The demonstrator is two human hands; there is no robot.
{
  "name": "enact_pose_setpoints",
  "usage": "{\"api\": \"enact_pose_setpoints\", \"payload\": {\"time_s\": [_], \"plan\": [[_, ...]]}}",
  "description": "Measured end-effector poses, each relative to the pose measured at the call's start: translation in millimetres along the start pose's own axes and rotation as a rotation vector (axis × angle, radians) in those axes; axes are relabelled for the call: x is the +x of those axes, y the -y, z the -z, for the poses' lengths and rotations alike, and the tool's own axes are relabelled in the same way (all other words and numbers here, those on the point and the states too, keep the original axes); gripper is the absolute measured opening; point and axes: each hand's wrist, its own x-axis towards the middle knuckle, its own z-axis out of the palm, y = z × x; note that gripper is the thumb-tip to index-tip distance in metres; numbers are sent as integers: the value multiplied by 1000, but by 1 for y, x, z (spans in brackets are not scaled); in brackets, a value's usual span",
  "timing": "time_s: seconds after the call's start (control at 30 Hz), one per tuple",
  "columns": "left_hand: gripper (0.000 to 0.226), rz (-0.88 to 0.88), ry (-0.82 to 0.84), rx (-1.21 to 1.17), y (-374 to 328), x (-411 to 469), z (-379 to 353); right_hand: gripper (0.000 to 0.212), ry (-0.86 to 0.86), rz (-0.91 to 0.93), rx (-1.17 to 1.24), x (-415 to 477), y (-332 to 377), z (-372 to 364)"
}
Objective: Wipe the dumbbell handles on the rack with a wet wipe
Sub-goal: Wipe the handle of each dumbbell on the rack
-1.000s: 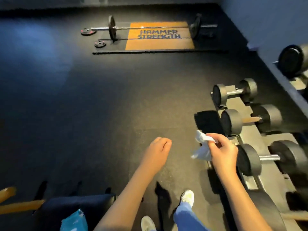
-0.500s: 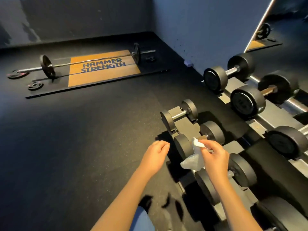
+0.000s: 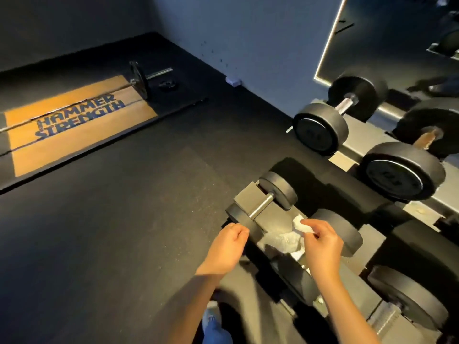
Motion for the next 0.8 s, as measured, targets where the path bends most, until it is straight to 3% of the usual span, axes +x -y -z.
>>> {"api": "enact_pose_setpoints", "payload": {"time_s": [0.1,0.3,0.5,0.67,0.8], "plan": [[37,28,51,55,17,45,5,23,-13,-3,-36,20,-9,-34],[22,-34,3,47,54,122,-9,24,121,-72,-9,61,-45,-99],[39,4,-53,97,82,196,-47,18,121,-4,-9,94,-95,-165],[39,-32,-108,242,93,218,-79,19,234,-3,-96,104,-138,-195],[40,-30,-169,183,95,217,-82,24,310,120,-243,104,-156,-198]]}}
